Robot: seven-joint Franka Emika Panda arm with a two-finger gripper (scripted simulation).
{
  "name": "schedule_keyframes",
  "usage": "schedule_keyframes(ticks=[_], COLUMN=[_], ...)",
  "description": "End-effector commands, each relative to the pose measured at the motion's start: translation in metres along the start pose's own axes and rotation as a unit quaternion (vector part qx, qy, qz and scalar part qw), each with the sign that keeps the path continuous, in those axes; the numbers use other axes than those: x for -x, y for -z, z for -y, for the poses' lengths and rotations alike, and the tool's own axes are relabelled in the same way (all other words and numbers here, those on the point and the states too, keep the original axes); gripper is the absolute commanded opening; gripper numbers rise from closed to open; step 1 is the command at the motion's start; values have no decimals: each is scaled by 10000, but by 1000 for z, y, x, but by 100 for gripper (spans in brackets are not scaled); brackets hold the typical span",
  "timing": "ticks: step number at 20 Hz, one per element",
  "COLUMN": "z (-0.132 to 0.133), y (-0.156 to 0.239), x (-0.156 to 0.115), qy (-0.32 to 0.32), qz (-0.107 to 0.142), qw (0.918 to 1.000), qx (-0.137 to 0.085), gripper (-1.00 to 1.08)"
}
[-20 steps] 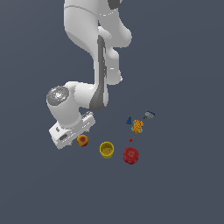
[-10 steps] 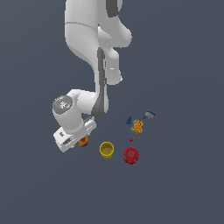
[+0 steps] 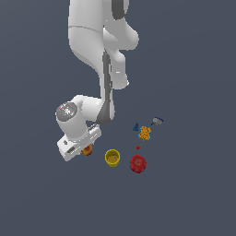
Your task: Pick up a designated object from a clutter of objects.
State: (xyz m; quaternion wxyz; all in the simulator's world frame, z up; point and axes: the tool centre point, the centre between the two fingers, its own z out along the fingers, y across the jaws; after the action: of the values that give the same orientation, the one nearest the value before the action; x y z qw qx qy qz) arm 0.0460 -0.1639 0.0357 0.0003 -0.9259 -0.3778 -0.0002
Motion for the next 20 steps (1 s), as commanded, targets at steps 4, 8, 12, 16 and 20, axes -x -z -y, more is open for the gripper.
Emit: schedule_keyframes(ticks=[4, 8, 12, 16, 20], z=[0, 2, 10, 22, 39], y=[0, 4, 16, 38, 69], x=[0, -3, -11, -25, -45], qy=[1, 1, 1, 1, 0], qz=[0, 0, 0, 0, 2], qw=[10000, 10000, 10000, 10000, 10000], qx=[1, 1, 1, 1, 2], gripper=[-100, -100, -100, -100, -100])
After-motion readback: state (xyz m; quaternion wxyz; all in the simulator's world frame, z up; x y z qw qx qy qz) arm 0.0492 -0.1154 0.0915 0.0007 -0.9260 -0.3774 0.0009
